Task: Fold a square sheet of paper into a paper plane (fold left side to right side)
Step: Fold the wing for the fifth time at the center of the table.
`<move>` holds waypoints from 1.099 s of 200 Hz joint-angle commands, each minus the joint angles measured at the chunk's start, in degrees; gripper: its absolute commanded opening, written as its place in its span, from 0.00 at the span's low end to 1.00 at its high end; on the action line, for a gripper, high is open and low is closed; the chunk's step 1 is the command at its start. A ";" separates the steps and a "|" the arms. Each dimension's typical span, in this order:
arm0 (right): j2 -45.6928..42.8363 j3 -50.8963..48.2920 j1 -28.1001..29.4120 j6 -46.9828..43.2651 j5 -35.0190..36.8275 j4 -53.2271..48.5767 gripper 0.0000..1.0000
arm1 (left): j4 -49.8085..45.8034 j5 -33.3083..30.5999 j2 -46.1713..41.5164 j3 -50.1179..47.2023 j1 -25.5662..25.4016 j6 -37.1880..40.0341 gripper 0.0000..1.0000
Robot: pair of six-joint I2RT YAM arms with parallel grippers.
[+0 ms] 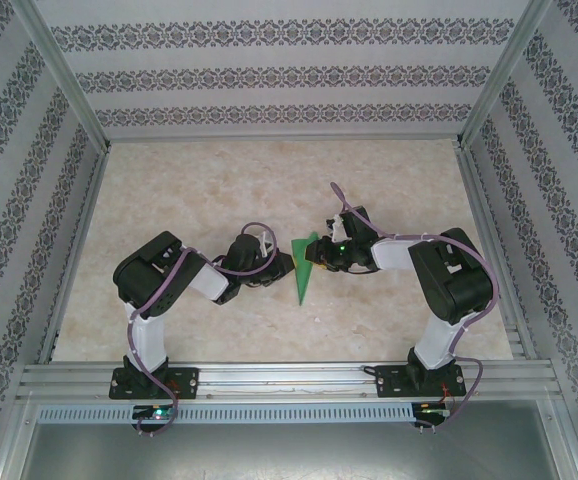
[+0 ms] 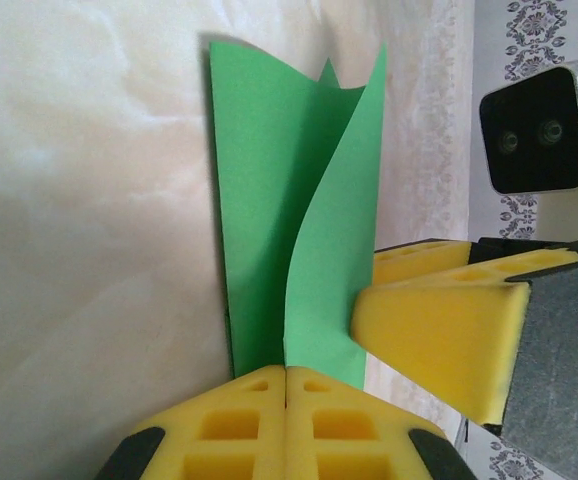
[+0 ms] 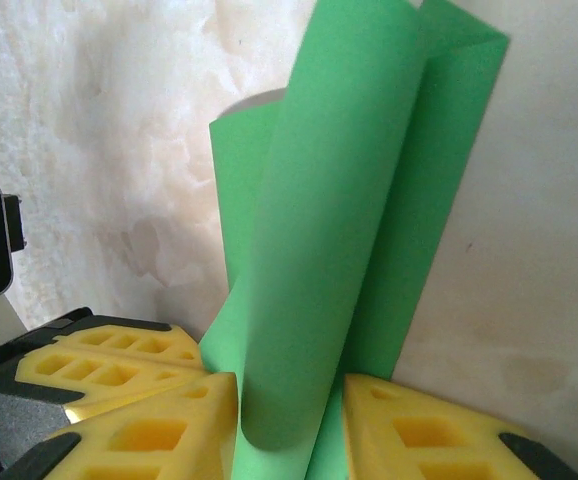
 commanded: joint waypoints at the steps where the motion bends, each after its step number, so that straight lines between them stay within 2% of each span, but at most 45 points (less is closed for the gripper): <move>1: 1.85 -1.49 1.50 -0.27 0.71 4.32 0.34 | -4.35 -2.00 2.77 0.24 0.22 3.06 0.01; 220: -2.20 -3.56 -0.44 0.23 1.21 5.12 0.38 | -6.02 -3.13 3.00 0.17 0.22 4.00 0.01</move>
